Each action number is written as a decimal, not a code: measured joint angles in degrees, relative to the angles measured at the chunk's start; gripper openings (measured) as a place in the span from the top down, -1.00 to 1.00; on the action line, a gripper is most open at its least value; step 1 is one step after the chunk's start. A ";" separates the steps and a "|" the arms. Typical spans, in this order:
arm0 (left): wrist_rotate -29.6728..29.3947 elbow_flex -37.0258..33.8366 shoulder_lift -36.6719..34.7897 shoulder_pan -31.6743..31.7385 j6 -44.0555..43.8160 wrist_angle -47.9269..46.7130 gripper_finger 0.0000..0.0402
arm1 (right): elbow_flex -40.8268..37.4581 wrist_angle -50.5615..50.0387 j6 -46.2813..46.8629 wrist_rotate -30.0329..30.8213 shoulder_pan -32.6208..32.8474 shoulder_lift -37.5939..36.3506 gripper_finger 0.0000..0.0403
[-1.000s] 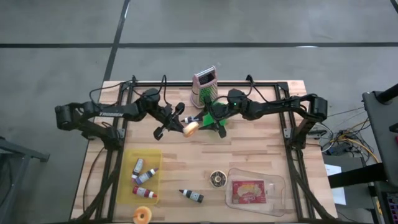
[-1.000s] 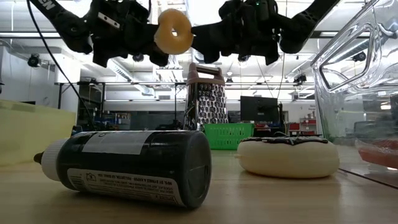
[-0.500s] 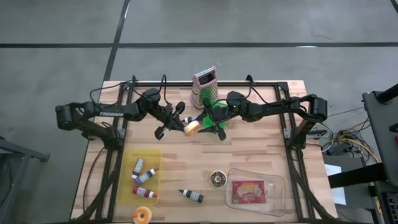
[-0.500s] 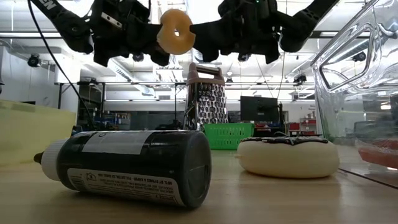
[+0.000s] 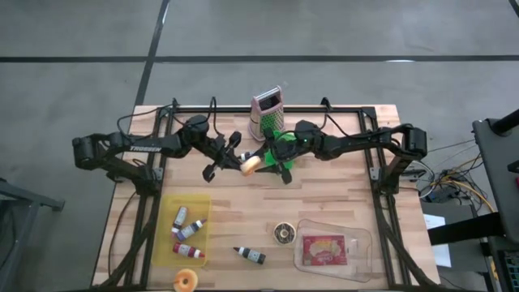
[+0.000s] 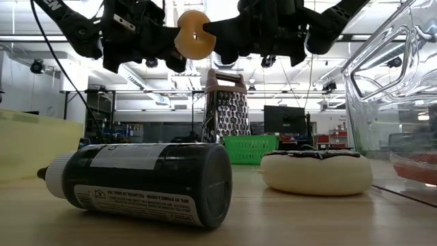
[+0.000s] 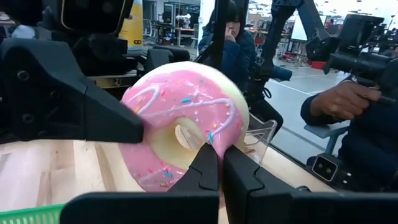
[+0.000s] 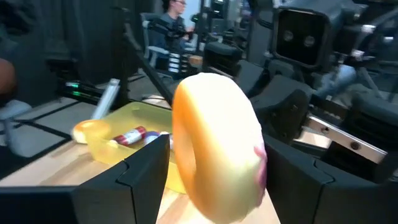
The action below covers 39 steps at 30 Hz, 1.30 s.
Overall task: Pick & Place Food Item
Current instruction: Put the pink donut into the green bin
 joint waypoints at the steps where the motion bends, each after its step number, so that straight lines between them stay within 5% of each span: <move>1: -0.09 0.00 0.00 0.00 0.00 0.07 1.00 | 0.01 -0.01 -0.08 1.00 0.05 0.00 -0.14; 8: -0.49 0.00 0.00 0.02 0.00 0.07 1.00 | 0.07 -0.36 -0.35 1.84 0.17 0.00 0.08; 16: -0.73 -0.02 0.00 0.02 0.00 0.03 1.00 | 0.07 -1.48 -2.41 2.03 0.71 0.00 0.88; 30: -0.72 -0.07 -0.04 0.00 -0.37 0.04 0.99 | 1.13 -3.37 -3.32 4.65 2.27 0.00 0.95; 39: 2.71 -1.93 -6.81 1.62 -2.84 -1.35 0.68 | 1.05 -4.23 -3.56 4.89 2.36 -0.02 0.95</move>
